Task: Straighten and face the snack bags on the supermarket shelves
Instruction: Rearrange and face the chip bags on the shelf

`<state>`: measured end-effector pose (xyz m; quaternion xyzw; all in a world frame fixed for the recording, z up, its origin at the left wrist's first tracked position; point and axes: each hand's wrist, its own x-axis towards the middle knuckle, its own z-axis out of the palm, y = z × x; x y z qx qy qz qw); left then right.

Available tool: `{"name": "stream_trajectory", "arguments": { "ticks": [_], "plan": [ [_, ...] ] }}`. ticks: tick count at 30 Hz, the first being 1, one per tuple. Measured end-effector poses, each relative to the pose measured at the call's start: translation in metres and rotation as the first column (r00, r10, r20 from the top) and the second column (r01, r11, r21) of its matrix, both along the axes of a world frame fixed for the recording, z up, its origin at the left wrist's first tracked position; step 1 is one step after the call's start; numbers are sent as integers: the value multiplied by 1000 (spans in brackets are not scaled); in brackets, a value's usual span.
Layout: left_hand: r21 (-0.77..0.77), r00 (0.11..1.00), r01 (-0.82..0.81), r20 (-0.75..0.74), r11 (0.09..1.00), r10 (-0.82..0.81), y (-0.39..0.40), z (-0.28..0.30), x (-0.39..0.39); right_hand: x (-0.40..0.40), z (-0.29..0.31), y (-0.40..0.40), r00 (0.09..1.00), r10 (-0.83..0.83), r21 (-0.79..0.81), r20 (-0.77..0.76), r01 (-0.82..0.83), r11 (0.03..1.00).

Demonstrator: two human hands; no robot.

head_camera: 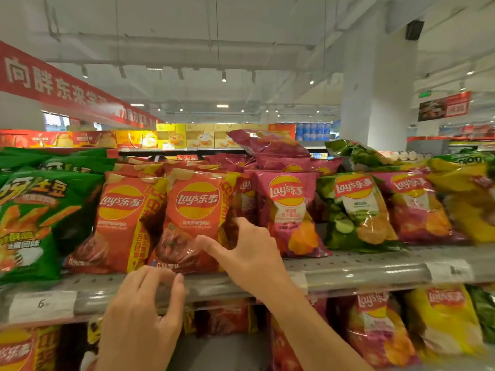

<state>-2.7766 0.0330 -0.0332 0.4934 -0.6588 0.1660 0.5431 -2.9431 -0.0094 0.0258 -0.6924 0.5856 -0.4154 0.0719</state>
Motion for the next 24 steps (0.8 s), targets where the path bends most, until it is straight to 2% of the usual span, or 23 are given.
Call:
{"name": "stream_trajectory", "arguments": {
  "ticks": [2, 5, 12, 14, 18, 21, 24],
  "plan": [
    [-62, 996, 77, -36, 995, -79, 1, 7, -26, -23, -2, 9, 993, 44, -155, 114, -26, 988],
    [-72, 975, 207, -63, 976, -212, 3, 18, -79, -75, -4, 22, 963, 109, -268, 247, -40, 963],
    [25, 912, 379, -176, 925, -369, -10, 31, -236, -251, -11, 37, 952, -30, -258, 306, 113, 960],
    [103, 907, 380, -236, 919, -349, -22, 35, -276, -302, -13, 36, 950, -108, -262, 292, 188, 947],
    [316, 940, 285, -278, 905, -199, -48, 47, -324, -383, -9, 20, 941, -240, -265, 240, 301, 916],
    [490, 886, 388, -431, 781, -170, -67, 65, -332, -417, -1, 1, 938, -312, -192, 154, 338, 921],
    [651, 896, 368, -440, 664, -66, -83, 78, -330, -428, 11, -18, 971, -226, 43, 79, 224, 974]
  ]
}}
